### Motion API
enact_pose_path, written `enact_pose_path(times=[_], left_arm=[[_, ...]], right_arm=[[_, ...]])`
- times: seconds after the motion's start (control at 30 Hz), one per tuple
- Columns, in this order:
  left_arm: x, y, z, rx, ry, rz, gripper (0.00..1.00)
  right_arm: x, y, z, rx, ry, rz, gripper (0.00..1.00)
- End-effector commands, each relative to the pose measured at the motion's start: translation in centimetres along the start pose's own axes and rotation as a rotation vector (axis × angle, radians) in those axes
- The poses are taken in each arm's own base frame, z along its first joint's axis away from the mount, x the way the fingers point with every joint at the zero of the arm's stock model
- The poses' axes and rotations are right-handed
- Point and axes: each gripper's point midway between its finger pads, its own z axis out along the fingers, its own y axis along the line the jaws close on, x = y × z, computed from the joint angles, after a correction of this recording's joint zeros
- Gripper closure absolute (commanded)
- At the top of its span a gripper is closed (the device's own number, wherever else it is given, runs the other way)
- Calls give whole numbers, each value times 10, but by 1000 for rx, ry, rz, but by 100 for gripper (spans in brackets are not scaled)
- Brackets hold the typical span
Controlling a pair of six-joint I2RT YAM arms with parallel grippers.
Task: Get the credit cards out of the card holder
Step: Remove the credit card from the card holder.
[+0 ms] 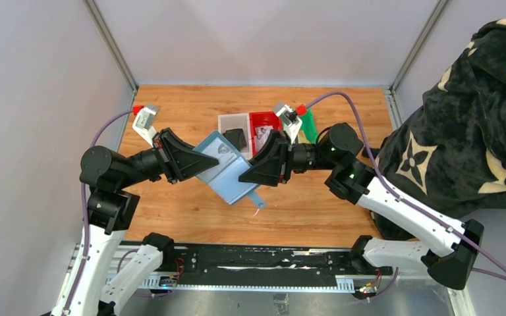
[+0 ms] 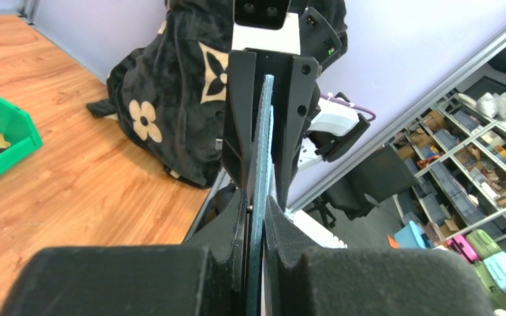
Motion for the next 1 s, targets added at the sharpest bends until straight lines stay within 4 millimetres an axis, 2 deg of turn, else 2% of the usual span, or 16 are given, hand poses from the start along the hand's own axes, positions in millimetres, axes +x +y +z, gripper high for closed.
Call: enact_pose_path(times=[0.0, 0.03, 0.1, 0.17, 0.27, 0.33, 0.37, 0.43, 0.57, 0.67, 0.73, 0.77, 0.83, 0.87, 0.9, 0.97], left_arm=[[0, -10, -1, 30, 10, 38, 100], [0, -11, -2, 33, 10, 45, 100], [1, -11, -2, 36, 15, 55, 100], [2, -10, -2, 34, 18, 54, 100], [3, -9, -3, 35, 19, 54, 100], [4, -8, -3, 34, 21, 54, 100], [4, -9, -3, 36, 22, 55, 100], [4, -10, -3, 38, 22, 58, 100], [5, -10, -4, 36, 23, 64, 100], [5, -9, -4, 34, 22, 61, 92], [4, -10, -4, 36, 17, 72, 94], [3, -11, -4, 37, 12, 85, 99], [2, -10, -5, 31, 4, 106, 100], [3, -10, -5, 29, 3, 111, 100], [3, -9, -6, 27, 2, 112, 100], [4, -8, -6, 24, 4, 110, 100]], right_arm=[[0, -3, 6, 66, 21, -84, 82], [0, -7, 7, 95, 22, -96, 91], [0, -12, 8, 132, 18, -119, 98], [0, -15, 10, 155, 19, -132, 95], [1, -14, 17, 137, 28, -132, 82], [2, -15, 22, 126, 30, -122, 80], [3, -15, 23, 122, 35, -114, 82], [6, -18, 25, 126, 43, -104, 99], [9, -25, 18, 177, 42, -117, 100], [9, -28, 12, 207, 42, -141, 100], [12, -28, 9, 218, 61, -148, 100], [12, -27, 8, 220, 73, -146, 87], [13, -18, 10, 176, 86, -136, 55], [13, -12, 12, 139, 88, -130, 46], [13, -7, 14, 108, 88, -119, 40], [11, -1, 16, 72, 75, -103, 35]])
